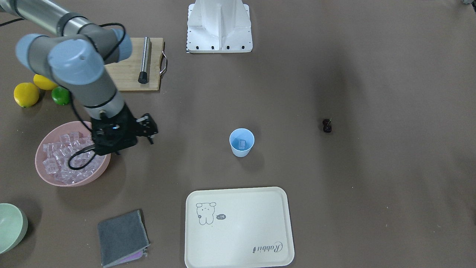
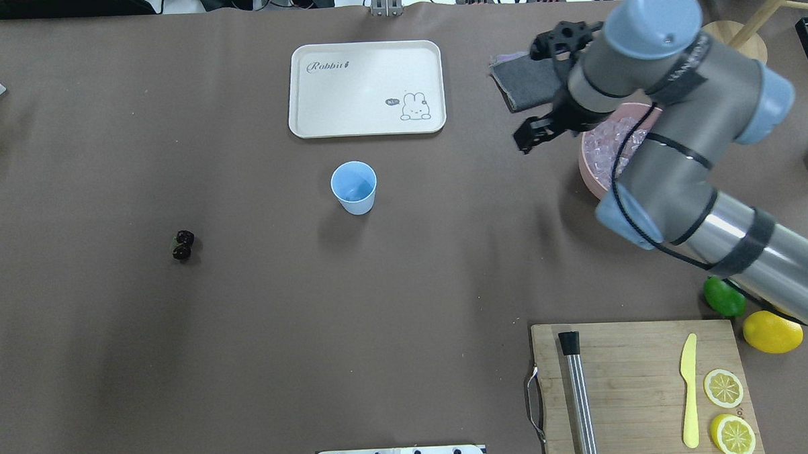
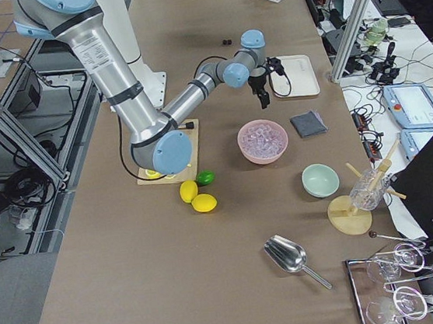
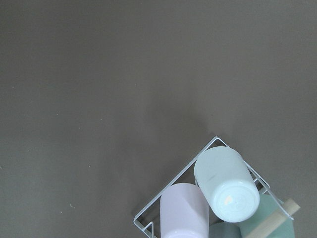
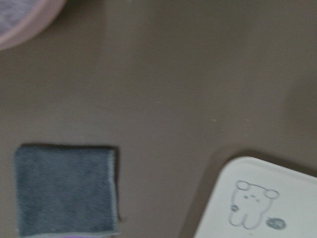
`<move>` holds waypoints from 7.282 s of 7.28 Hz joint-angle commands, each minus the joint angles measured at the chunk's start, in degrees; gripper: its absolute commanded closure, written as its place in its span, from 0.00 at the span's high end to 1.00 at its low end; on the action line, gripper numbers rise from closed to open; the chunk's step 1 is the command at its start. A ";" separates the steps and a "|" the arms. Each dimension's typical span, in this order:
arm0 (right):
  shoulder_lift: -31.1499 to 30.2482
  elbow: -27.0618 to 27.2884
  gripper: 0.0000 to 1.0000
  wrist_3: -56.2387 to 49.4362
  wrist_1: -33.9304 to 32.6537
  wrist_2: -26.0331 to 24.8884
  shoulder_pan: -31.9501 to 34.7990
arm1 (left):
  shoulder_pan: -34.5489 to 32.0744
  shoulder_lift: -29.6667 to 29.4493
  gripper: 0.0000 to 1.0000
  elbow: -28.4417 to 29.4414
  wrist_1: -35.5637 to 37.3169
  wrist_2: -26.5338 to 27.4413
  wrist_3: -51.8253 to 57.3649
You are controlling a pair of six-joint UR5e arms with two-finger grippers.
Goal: Put ice and cherries in cup
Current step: 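Lower the right gripper into the pink bowl and grasp another ice cube, then carry the second ice cube with the right gripper over the cup, then drop the ice cube into the cup and withdraw the right arm, then move the left gripper down onto the dark cherries and grasp them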
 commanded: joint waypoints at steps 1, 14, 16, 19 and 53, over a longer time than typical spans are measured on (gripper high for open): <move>-9.25 1.35 0.95 -14.93 1.96 1.17 5.13 | 0.00 -0.05 0.98 0.06 0.00 0.00 0.00; -9.64 -4.28 0.18 -14.19 9.37 -3.95 1.18 | -0.09 0.13 0.98 -0.29 0.00 0.00 0.00; -8.51 2.45 0.17 -14.37 2.65 5.16 8.01 | -0.18 0.13 0.98 -0.47 0.00 0.00 0.00; 3.14 4.17 0.15 0.71 -7.77 -0.54 -2.17 | -0.09 0.13 0.98 -0.47 0.09 -0.09 0.00; -25.81 -10.52 1.00 -50.58 -3.03 17.60 45.48 | 55.28 -14.02 0.27 3.31 -25.40 27.95 -48.43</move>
